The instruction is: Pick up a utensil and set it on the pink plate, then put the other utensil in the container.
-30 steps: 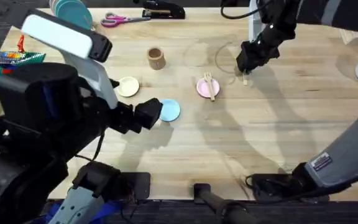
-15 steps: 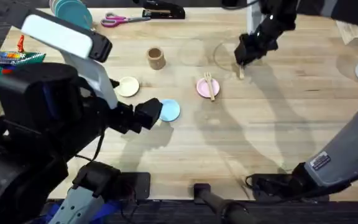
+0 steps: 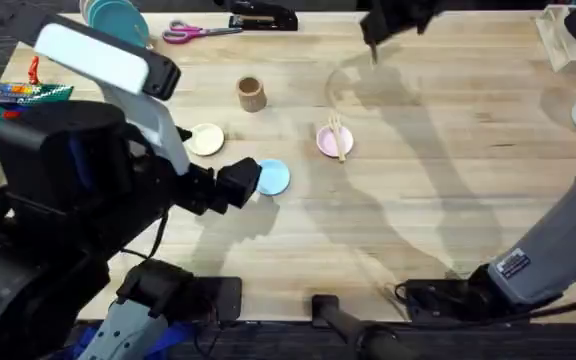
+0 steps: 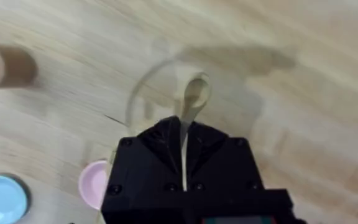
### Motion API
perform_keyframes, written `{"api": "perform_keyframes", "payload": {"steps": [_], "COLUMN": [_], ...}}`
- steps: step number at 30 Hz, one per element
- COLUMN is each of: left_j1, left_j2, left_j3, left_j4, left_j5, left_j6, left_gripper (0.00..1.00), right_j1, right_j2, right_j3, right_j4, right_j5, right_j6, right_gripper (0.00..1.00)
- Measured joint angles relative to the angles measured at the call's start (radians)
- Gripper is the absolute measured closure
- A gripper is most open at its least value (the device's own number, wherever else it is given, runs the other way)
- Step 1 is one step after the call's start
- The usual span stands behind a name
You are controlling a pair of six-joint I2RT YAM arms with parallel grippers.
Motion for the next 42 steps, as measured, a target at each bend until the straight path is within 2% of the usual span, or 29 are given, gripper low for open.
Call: {"api": "perform_keyframes", "payload": {"steps": [9,13,23,33,42], "left_j1": [0.000,0.000,0.000,0.000,0.000], "left_j2": [0.000,0.000,0.000,0.000,0.000], "left_j3": [0.000,0.000,0.000,0.000,0.000], "left_j4": [0.000,0.000,0.000,0.000,0.000], "left_j5": [0.000,0.000,-0.003,-0.003,-0.003], "left_j6": [0.000,0.000,0.000,0.000,0.000], "left_gripper": [0.008,0.008,0.007,0.007,0.007], "right_j1": [0.091,0.099,0.062,0.063,0.103], "right_j2": [0.000,0.000,0.000,0.000,0.000], "right_j3": [0.155,0.176,0.177,0.177,0.177], "right_j4": [0.042,0.067,0.112,0.171,0.232], "right_j5": [-0.001,-0.019,-0.262,-0.391,-0.480], "right_j6": [-0.041,-0.070,-0.149,-0.196,-0.238], "right_gripper": [0.970,0.970,0.970,0.970,0.970]}}
